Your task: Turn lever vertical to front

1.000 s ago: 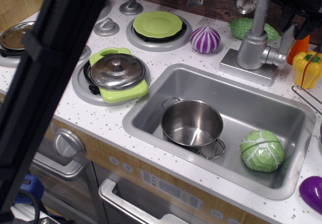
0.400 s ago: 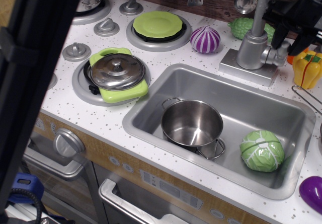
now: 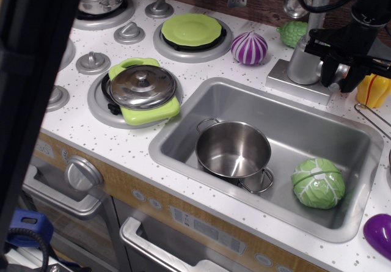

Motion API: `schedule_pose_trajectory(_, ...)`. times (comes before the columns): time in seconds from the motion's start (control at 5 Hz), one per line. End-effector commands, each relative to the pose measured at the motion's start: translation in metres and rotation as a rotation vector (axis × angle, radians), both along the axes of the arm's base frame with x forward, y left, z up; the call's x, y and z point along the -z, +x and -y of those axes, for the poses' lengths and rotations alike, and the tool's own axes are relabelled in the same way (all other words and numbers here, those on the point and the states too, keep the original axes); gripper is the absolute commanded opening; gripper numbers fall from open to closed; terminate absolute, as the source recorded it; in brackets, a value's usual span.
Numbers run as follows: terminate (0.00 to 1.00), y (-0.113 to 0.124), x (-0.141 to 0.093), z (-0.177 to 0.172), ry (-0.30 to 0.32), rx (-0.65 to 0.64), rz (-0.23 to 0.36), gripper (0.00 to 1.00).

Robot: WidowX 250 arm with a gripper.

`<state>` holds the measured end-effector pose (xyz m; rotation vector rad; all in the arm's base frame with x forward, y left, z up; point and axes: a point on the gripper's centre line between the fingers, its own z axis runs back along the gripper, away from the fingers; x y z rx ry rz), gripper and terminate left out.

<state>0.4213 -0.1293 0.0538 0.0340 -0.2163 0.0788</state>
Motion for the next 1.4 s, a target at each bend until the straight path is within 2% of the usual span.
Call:
schedule_pose_trajectory(0.0,0.0,0.004,-0.014,0.008,-0.059,0.003,0.042,0.0)
schedule_pose_trajectory(0.6,0.0,0.006,0.003,0.014,-0.049,0.007,0.015,0.0)
schedule_pose_trajectory(0.8,0.0,0.007,-0.011,0.01,-0.026,0.021,-0.006,1.0)
schedule_pose_trajectory(1.0,0.0,0.005,-0.027,0.007,0.004,0.031,-0.038,1.0)
schedule_pose_trajectory(1.2,1.0,0.0,-0.038,0.005,0.028,0.028,-0.053,1.0)
